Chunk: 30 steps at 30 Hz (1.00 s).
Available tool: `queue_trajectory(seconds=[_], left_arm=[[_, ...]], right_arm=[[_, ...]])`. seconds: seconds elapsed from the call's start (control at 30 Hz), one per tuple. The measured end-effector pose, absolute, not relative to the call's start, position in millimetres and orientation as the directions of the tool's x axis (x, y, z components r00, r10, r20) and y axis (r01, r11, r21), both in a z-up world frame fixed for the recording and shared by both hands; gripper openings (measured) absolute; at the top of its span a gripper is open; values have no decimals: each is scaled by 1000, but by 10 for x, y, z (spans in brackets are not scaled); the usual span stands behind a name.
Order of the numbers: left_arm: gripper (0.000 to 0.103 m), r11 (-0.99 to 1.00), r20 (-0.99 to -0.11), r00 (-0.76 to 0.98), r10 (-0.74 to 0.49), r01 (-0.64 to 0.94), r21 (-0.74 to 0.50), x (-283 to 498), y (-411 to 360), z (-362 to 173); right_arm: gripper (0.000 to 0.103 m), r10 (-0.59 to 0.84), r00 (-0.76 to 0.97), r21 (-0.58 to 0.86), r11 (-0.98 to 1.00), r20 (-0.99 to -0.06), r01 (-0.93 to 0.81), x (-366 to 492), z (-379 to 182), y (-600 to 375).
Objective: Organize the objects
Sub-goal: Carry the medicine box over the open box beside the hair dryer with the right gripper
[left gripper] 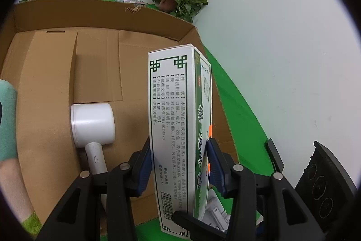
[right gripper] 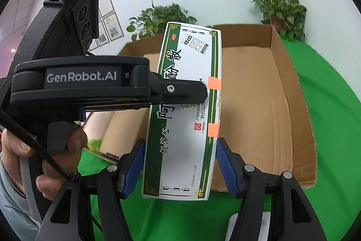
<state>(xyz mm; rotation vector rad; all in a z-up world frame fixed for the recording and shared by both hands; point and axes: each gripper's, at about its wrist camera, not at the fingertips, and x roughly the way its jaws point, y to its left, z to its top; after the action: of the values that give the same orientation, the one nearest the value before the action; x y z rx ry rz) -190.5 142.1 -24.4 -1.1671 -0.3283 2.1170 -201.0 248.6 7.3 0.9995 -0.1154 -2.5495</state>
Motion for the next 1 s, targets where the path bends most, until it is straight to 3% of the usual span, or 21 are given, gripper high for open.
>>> queue_trajectory(seconds=[0.7,1.0], left_arm=[[48,-807,-750,-324,577,-368,-462,-2408,1604,-773],[44,-824,-762,-338,552,-364,-435,-2399,1442,-723]], right_arm=[[59,-413,-564,313,-911,-715,269,-2616,-634,2619],[59,-366,-584,253,-929,-724,268,-2603,-686,2542]])
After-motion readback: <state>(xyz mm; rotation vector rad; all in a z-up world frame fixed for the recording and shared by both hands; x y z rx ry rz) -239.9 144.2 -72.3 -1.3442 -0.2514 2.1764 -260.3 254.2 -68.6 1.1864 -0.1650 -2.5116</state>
